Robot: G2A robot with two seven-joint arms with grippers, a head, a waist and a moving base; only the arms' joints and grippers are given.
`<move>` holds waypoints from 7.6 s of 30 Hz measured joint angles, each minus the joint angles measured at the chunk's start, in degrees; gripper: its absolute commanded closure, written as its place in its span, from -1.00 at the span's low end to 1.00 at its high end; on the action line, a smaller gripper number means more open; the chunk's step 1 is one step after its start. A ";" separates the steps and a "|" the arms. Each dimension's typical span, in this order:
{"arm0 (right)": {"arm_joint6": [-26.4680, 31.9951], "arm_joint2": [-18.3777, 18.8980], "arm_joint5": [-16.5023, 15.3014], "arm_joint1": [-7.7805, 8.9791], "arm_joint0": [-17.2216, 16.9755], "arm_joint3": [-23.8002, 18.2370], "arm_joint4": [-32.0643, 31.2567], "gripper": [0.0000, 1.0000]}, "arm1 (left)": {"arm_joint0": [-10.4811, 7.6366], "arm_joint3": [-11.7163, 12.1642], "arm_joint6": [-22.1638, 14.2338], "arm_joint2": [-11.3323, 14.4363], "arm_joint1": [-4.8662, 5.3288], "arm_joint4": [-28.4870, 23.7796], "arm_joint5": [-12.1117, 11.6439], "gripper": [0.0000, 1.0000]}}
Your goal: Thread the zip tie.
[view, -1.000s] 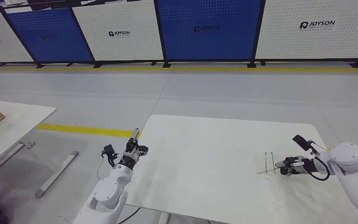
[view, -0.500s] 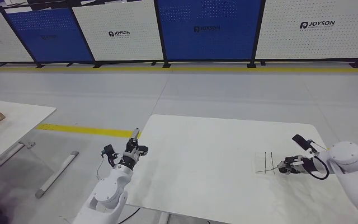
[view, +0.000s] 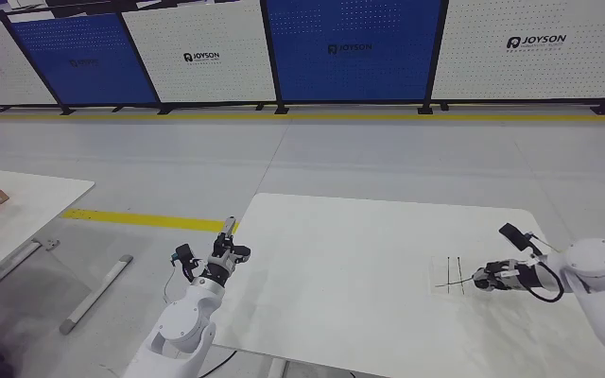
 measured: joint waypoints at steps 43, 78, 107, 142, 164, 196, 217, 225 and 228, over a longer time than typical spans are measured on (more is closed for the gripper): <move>1.59 13.67 -16.09 3.85 -18.94 -19.39 20.04 1.00 | 0.00 0.00 0.00 0.00 0.00 0.00 0.00 -1.00; -17.28 10.09 -23.82 1.63 -21.76 -29.17 12.08 1.00 | 0.00 0.00 0.00 0.00 0.00 0.00 0.00 -1.00; -25.87 5.07 -23.84 1.57 -22.34 -40.57 -5.61 1.00 | 0.00 0.00 0.00 0.00 0.00 0.00 0.00 -1.00; -44.86 -3.83 -23.84 0.06 -18.71 -43.33 -29.51 1.00 | -1.26 -8.89 -9.95 5.94 4.42 -7.36 19.48 -1.00; -45.52 -11.51 -23.84 0.26 -15.39 -51.54 -48.30 1.00 | -3.80 -3.99 -15.28 12.13 11.16 -29.86 19.48 -1.00; -49.33 -19.36 -23.84 0.36 -9.31 -54.51 -63.45 1.00 | -11.86 -4.51 -1.90 23.37 14.89 -41.63 19.48 -1.00; -49.32 -19.35 -23.84 0.36 -9.31 -54.52 -63.46 1.00 | -19.48 -1.03 6.96 28.85 12.46 -47.83 19.45 -1.00; -50.57 -21.62 -23.85 -1.13 -8.30 -53.42 -66.37 1.00 | -21.03 -0.15 5.69 31.03 12.06 -52.48 19.46 -1.00; -51.72 -22.57 -23.85 -1.69 -7.64 -51.80 -66.00 1.00 | -21.36 -0.01 6.14 31.06 11.97 -52.62 19.34 -1.00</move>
